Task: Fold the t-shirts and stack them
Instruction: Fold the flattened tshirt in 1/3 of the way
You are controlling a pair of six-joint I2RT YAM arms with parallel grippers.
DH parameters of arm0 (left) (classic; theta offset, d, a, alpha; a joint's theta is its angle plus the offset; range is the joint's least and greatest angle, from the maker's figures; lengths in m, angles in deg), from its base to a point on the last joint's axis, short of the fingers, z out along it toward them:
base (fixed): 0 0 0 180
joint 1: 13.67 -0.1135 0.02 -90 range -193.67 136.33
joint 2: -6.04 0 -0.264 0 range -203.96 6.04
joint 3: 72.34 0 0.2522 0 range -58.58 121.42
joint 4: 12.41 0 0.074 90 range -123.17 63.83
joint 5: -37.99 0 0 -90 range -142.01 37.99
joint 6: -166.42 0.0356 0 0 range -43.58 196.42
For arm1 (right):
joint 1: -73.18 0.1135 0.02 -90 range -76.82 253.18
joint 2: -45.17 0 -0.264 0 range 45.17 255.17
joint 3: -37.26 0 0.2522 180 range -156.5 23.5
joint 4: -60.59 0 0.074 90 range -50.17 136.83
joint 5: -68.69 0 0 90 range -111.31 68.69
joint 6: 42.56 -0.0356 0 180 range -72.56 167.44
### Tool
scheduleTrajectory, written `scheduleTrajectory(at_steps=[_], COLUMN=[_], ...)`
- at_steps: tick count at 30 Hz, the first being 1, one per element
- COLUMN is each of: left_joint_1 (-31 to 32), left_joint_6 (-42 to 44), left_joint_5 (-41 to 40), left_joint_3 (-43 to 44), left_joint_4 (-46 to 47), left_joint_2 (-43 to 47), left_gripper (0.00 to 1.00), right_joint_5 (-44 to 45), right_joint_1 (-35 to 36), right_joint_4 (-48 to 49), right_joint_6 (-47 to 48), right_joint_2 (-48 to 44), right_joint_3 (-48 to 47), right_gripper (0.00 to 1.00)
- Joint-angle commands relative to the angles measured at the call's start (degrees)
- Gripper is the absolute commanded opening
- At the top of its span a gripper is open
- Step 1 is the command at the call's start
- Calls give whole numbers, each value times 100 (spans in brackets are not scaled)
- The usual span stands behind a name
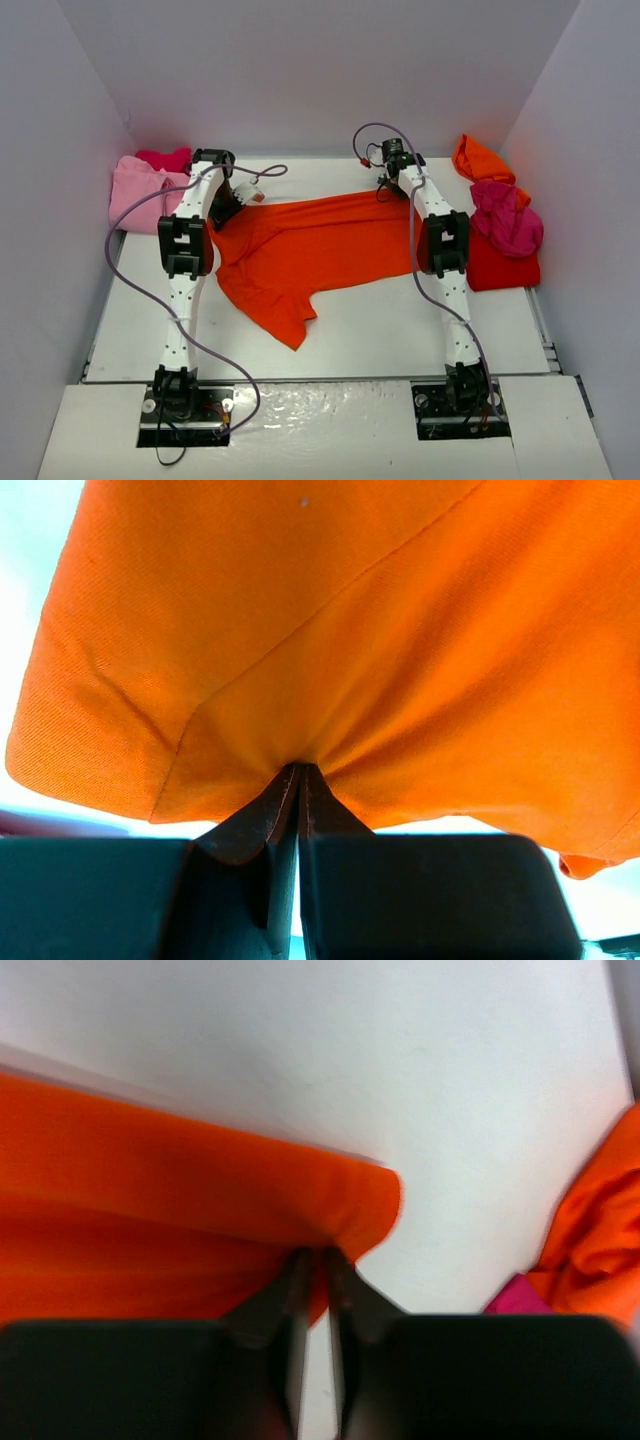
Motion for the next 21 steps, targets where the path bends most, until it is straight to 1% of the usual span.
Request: scheduleTrajectory(at_steps=[1,2,3,5,6,8,9,11,12,15,17,18,19,20,21], left_joint_1=[-120,-115,-115,-106,-88,6,144,398,539,945,1242,1343,1481,1609,1746], left_joint_6=[-163,-263,-311,-514,-544,-532,-464,-315,-231,-37,-14,-22,-16,-17,-33], left_joint_5=[-277,-282,-282,-242,-208,-91,-97,-310,-382,-500,-428,-372,-273,-213,-186], left_joint_3=[-401,-398,-376,-349,-354,-543,-726,-1457,-1824,-2768,-3278,-3459,-3658,-3845,-4072], left_joint_4=[840,974,1095,1299,1347,1350,1418,1757,1877,2096,2041,1984,1862,1799,1798], left_joint_2=[504,601,764,995,1197,1549,1913,2474,2745,3436,3845,4094,4250,4387,4512], left_gripper=[1,2,2,9,9,10,10,11,12,12,12,12,12,12,12], right_joint_5=[193,270,288,232,215,160,32,-222,-263,-213,-115,-120,-93,-58,-39], right_joint_1=[-119,-91,-61,-39,-19,-2,-2,-17,-16,-15,-51,-118,-157,-178,-201], right_joint_4=[287,374,400,464,515,537,554,584,603,629,659,652,663,665,647], right_joint_6=[-96,-68,-67,-107,-147,-284,-270,-240,-248,-265,-234,-223,-184,-152,-104], right_joint_2=[-207,-289,-365,-481,-599,-826,-1077,-1422,-1576,-1982,-2311,-2438,-2587,-2713,-2840], right_joint_3=[198,180,150,10,-9,29,140,474,651,1170,1608,1764,1963,2123,2285], right_gripper=[65,81,82,82,85,95,95,60,54,62,57,62,71,75,73])
